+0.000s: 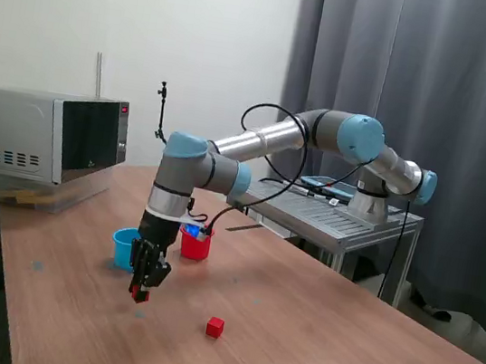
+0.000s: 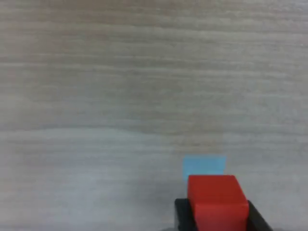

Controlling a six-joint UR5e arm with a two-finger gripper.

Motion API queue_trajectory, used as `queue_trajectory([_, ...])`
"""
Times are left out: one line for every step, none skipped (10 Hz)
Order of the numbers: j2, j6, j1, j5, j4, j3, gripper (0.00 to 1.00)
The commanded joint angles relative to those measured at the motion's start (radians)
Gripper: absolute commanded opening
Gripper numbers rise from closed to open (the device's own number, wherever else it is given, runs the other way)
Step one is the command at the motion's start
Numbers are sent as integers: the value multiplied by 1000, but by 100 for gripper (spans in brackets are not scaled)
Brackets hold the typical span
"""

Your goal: Place red objects in the red bin, and blue objects in the blue bin.

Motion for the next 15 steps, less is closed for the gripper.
queue_trajectory([-199, 5, -43, -72, 1, 219, 0])
queue_trajectory([-278, 7, -74, -95, 5, 327, 0])
queue_trajectory([-350, 7, -91, -101, 7, 434, 0])
queue_trajectory([-423, 14, -98, -107, 8, 505, 0])
queue_trajectory([-485, 37, -98, -109, 11, 565, 0])
queue_trajectory([-534, 57, -98, -111, 11, 625, 0])
queue_trajectory([-563, 70, -100, -111, 11, 683, 0])
queue_trajectory([-579, 83, -102, -111, 11, 725, 0])
queue_trajectory([-594, 102, -105, -108, 10, 776, 0])
queue_trajectory([-598, 108, -112, -104, 7, 814, 0])
queue_trajectory([-601, 110, -117, -103, -7, 851, 0])
queue_trajectory([-608, 110, -140, -103, -37, 882, 0])
queue_trajectory([-623, 110, -173, -104, -42, 903, 0])
queue_trajectory([-637, 110, -204, -104, -45, 923, 0])
queue_trajectory([-642, 110, -215, -106, -50, 928, 0])
